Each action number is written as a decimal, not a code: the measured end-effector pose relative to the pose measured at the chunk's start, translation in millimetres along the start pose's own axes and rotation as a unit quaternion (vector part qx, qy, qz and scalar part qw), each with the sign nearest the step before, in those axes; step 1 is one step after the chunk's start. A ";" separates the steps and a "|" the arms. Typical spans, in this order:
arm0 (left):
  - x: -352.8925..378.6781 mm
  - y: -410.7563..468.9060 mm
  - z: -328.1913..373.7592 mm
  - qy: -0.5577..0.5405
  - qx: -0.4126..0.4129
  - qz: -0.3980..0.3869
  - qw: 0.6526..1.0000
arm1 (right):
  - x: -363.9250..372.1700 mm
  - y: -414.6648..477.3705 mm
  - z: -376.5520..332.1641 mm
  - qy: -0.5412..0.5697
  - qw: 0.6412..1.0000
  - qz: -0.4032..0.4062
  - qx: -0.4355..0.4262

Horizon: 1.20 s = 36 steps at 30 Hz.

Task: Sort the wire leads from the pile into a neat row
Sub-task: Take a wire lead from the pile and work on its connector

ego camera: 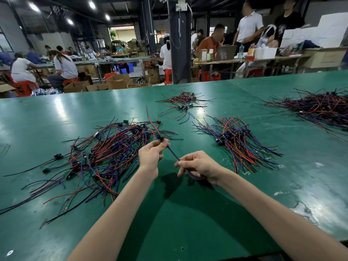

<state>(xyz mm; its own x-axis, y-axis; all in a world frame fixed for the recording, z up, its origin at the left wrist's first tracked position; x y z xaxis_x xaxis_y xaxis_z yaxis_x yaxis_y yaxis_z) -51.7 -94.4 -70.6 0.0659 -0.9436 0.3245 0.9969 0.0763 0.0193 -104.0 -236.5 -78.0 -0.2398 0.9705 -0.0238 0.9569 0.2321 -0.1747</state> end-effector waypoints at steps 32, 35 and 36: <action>-14.0 11.0 -1.9 -0.067 -0.072 0.045 0.994 | 7.8 -10.1 -0.8 -0.103 0.993 -0.051 -0.015; -7.9 6.2 -4.4 -0.059 -0.094 0.020 0.994 | 6.0 -10.7 -4.8 -0.133 0.990 -0.043 -0.022; -6.1 4.6 -4.4 -0.057 -0.098 0.010 0.994 | 4.5 -10.9 -7.0 -0.141 0.989 -0.039 -0.026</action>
<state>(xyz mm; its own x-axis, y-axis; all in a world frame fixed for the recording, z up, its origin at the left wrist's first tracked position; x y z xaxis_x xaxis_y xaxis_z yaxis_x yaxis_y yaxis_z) -47.3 -89.7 -76.6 0.0915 -0.8993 0.4277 0.9855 0.0201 -0.1685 -114.4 -234.3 -69.3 -0.3429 0.8946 -0.2866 0.9389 0.3162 -0.1362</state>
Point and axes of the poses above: each hand's wrist, its own y-axis towards the middle knuckle, its own x-axis out of the palm, z = x × y, the point moved 4 cm from there along y, towards the middle knuckle, and after that the axes turned 4 degrees about x, right-handed, at the moved point
